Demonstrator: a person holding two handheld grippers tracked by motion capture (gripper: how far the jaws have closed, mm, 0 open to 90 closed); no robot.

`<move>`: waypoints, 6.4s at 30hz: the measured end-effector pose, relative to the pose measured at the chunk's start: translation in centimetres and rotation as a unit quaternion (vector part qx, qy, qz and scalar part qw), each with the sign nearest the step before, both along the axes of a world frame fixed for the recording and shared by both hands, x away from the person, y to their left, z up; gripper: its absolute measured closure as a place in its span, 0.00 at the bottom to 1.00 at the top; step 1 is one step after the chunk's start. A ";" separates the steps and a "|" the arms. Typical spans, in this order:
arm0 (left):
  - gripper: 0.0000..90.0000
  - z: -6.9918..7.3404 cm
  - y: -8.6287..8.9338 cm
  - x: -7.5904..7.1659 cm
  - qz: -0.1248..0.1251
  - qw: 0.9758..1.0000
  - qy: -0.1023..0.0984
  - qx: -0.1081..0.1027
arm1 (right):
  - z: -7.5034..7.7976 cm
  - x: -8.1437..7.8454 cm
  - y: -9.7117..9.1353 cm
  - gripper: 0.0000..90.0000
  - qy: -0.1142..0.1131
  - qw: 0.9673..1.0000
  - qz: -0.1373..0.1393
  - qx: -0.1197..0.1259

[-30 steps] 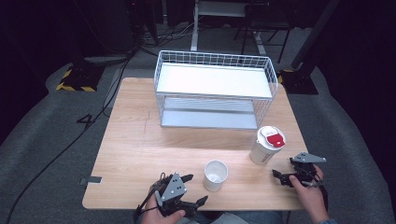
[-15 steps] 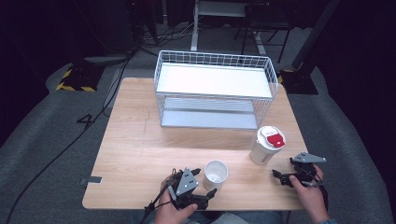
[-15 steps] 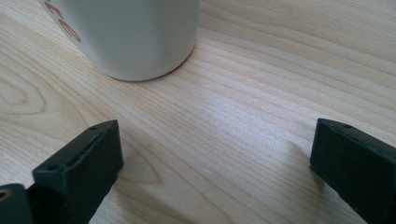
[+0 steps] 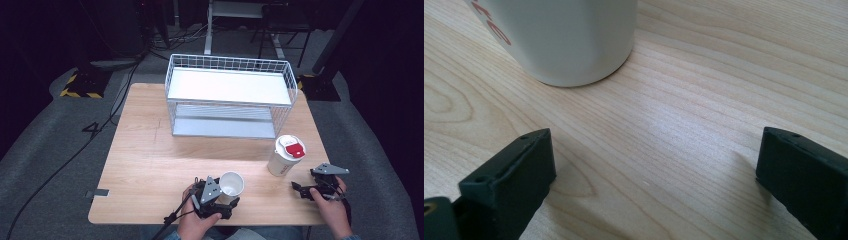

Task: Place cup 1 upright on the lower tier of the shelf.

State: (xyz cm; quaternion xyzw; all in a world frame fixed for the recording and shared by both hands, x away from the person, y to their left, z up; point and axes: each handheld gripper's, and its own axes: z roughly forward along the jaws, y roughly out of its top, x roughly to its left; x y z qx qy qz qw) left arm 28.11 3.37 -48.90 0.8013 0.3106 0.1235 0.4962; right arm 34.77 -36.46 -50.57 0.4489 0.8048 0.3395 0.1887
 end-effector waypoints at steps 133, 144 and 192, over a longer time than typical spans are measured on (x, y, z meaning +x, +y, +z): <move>0.24 2.3 6.5 21.3 0.204 0.978 -0.042 0.003 | 0.0 0.0 0.0 0.03 0.000 1.000 0.000 0.000; 0.24 1.7 6.4 22.2 0.216 0.976 -0.028 0.021 | 0.0 0.0 0.0 0.03 0.000 1.000 0.000 0.000; 0.17 3.9 7.1 18.6 0.209 0.976 -0.060 0.032 | 0.0 0.0 0.0 0.03 0.000 1.000 0.000 -0.001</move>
